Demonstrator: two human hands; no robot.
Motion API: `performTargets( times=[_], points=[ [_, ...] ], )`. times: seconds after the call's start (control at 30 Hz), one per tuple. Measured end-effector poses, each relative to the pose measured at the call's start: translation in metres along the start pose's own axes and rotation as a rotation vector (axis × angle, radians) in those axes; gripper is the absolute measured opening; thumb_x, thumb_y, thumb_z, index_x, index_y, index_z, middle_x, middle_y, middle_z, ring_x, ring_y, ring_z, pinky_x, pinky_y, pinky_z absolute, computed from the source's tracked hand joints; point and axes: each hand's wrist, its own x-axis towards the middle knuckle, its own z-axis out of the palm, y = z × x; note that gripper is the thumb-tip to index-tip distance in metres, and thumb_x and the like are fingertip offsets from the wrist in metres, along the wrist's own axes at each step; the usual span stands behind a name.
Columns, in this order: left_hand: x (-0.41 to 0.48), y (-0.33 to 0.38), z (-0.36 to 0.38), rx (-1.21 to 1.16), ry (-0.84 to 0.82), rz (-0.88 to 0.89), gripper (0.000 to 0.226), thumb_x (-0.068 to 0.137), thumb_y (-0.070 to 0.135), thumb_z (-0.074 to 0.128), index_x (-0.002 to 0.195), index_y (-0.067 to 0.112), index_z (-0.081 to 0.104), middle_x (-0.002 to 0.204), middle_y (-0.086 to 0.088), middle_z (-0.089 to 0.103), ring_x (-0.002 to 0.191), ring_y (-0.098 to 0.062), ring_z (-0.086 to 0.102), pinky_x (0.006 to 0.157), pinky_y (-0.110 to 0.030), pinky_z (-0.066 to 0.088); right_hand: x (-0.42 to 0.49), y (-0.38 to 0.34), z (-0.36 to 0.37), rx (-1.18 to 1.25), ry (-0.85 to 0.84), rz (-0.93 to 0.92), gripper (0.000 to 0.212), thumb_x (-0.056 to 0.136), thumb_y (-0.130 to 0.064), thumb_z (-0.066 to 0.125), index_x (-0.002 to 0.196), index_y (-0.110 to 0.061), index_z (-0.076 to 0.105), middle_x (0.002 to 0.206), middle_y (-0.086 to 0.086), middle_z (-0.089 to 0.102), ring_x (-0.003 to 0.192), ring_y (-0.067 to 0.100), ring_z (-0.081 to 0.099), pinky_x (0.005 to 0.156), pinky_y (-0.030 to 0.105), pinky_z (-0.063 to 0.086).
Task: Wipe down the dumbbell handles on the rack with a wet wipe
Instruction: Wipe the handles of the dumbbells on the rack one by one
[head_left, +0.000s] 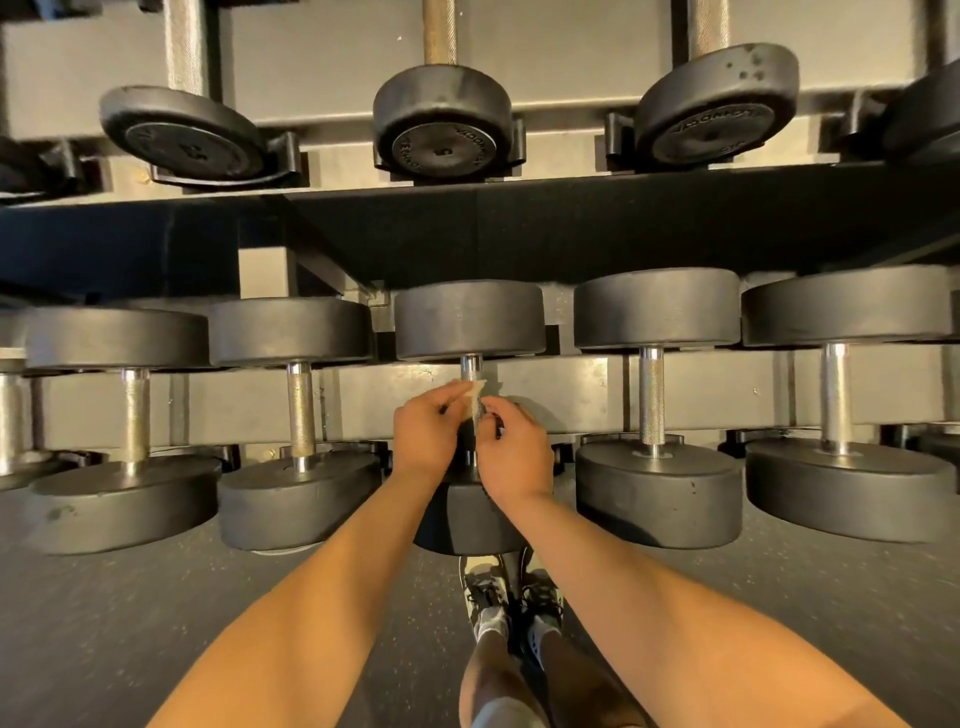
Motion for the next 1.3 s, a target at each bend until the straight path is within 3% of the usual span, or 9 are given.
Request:
performTargets(
  times=[0.17,0.3,0.43,0.63,0.73,0.83,0.93,1.13,1.3],
  points=[
    [0.012,0.013,0.009,-0.093,0.113,-0.012,0.025,0.098,0.012,0.063,0.121,0.016,0.073,0.121,0.003,0.072,0.101,0.007,0.062,0.096,-0.006,0.045,0.001,0.002,0.0,-0.001,-0.012,-0.003,0.032,0.102,-0.026,0.049,0.132,-0.027,0.061,0.127,-0.006,0.064,0.112,0.014,0.061,0.098,0.036,0.053],
    [-0.007,0.002,0.005,0.004,-0.002,0.019,0.027,0.099,0.016,0.064,0.124,0.02,0.072,0.125,0.003,0.071,0.111,-0.002,0.065,0.104,-0.022,0.05,0.0,0.002,0.001,0.01,-0.009,0.009,0.03,0.101,-0.027,0.048,0.127,-0.03,0.063,0.12,-0.009,0.065,0.107,0.013,0.062,0.095,0.041,0.055],
    [-0.01,-0.001,0.002,0.072,-0.044,0.021,0.031,0.102,0.019,0.059,0.131,0.022,0.068,0.127,0.01,0.066,0.098,0.018,0.057,0.083,0.005,0.038,0.0,0.001,0.001,0.012,-0.014,0.018,0.03,0.101,-0.027,0.048,0.127,-0.032,0.063,0.12,-0.009,0.065,0.106,0.012,0.062,0.094,0.042,0.055],
    [0.018,0.01,0.005,0.036,0.067,0.029,0.032,0.102,0.011,0.054,0.128,0.02,0.07,0.128,0.004,0.069,0.113,0.0,0.059,0.102,-0.012,0.045,0.001,0.004,0.001,0.048,0.028,0.038,0.032,0.101,-0.023,0.05,0.13,-0.028,0.062,0.124,-0.007,0.064,0.111,0.013,0.06,0.098,0.036,0.053],
    [0.005,0.003,0.003,0.023,-0.005,0.005,0.032,0.102,0.014,0.057,0.131,0.022,0.068,0.135,0.002,0.064,0.121,-0.005,0.059,0.097,-0.003,0.042,0.001,0.004,0.0,0.053,0.02,0.027,0.032,0.101,-0.021,0.05,0.13,-0.028,0.062,0.125,-0.007,0.065,0.112,0.013,0.06,0.098,0.037,0.052],
    [-0.011,-0.008,-0.005,0.038,-0.124,-0.057,0.033,0.099,0.015,0.062,0.13,0.024,0.068,0.131,0.001,0.067,0.116,-0.011,0.064,0.103,-0.024,0.05,0.0,0.003,-0.002,0.056,-0.005,0.03,0.032,0.101,-0.02,0.05,0.128,-0.029,0.063,0.123,-0.007,0.065,0.11,0.014,0.061,0.097,0.036,0.053],
    [-0.021,-0.015,-0.012,0.077,-0.195,-0.076,0.031,0.098,0.014,0.063,0.126,0.024,0.07,0.125,0.003,0.07,0.112,-0.009,0.067,0.103,-0.029,0.052,-0.002,0.002,-0.004,0.064,-0.01,0.044,0.032,0.101,-0.021,0.05,0.128,-0.03,0.063,0.123,-0.007,0.065,0.11,0.014,0.062,0.096,0.035,0.054],
    [0.001,0.008,-0.002,0.038,-0.024,-0.034,0.035,0.103,0.019,0.056,0.136,0.024,0.064,0.134,0.006,0.065,0.118,-0.005,0.06,0.086,0.001,0.039,0.001,0.005,-0.003,0.085,0.019,0.018,0.031,0.101,-0.018,0.051,0.128,-0.027,0.064,0.122,-0.008,0.065,0.109,0.011,0.061,0.094,0.029,0.052],
    [-0.019,-0.004,0.002,0.133,-0.045,-0.024,0.033,0.103,0.021,0.055,0.134,0.026,0.065,0.118,0.005,0.073,0.094,-0.003,0.065,0.075,-0.004,0.046,0.0,0.007,-0.003,0.119,0.039,0.019,0.03,0.101,-0.015,0.052,0.126,-0.025,0.065,0.122,-0.007,0.065,0.108,0.011,0.06,0.091,0.024,0.049]
  ],
)
